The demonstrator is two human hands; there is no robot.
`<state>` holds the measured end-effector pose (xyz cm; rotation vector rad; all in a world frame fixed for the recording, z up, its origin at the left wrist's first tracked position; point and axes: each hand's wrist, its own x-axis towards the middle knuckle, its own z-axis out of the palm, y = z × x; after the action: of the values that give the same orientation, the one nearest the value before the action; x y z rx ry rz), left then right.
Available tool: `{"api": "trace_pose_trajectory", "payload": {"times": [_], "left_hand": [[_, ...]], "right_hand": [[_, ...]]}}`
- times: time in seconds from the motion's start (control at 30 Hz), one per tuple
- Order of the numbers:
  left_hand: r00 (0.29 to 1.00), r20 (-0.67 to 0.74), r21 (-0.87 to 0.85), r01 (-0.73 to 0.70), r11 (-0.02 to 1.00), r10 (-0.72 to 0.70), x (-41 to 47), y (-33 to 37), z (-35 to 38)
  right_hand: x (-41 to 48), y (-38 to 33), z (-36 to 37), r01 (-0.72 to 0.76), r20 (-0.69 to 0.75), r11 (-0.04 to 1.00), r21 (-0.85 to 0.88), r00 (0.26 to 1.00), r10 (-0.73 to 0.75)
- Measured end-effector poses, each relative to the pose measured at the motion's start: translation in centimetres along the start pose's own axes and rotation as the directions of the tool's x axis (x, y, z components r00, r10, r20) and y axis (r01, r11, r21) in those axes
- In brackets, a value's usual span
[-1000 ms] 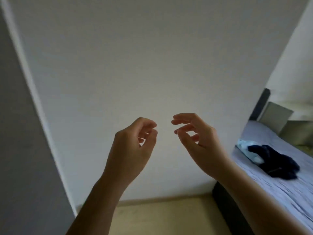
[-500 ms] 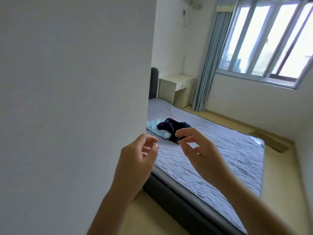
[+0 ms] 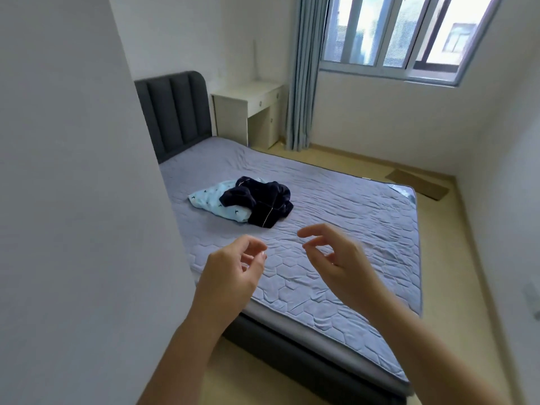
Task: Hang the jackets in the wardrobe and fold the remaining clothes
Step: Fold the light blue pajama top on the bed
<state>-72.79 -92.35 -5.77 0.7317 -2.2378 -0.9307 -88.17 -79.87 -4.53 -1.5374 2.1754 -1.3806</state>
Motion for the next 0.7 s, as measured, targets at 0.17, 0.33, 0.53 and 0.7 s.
{"api": "trace_pose_trajectory", "payload": {"times": [0.17, 0.33, 0.53, 0.7], "left_hand": [[0.996, 0.021, 0.047, 0.086, 0.995, -0.087, 9.8, -3.3, 4.5], [0.959, 0.029, -0.102, 0.284, 0.953, -0.283, 20.2, -9.3, 9.6], [0.677, 0.162, -0.326, 0.724, 0.608, -0.718, 32.4, -23.5, 18.7], [0.601, 0.219, 0.189, 0.746, 0.638, -0.768, 39.1, -40.2, 26.3]], "right_hand": [[10.1, 8.3, 0.4, -0.044, 0.044, 0.999, 0.013, 0.998, 0.044], [20.8, 18.1, 4.0, -0.213, 0.206, 0.977, -0.024, 0.955, 0.213], [30.7, 31.2, 12.2, -0.41, 0.421, 0.877, -0.252, 0.769, 0.481], [35.5, 44.2, 20.6, -0.433, 0.428, 0.812, -0.392, 0.695, 0.578]]}}
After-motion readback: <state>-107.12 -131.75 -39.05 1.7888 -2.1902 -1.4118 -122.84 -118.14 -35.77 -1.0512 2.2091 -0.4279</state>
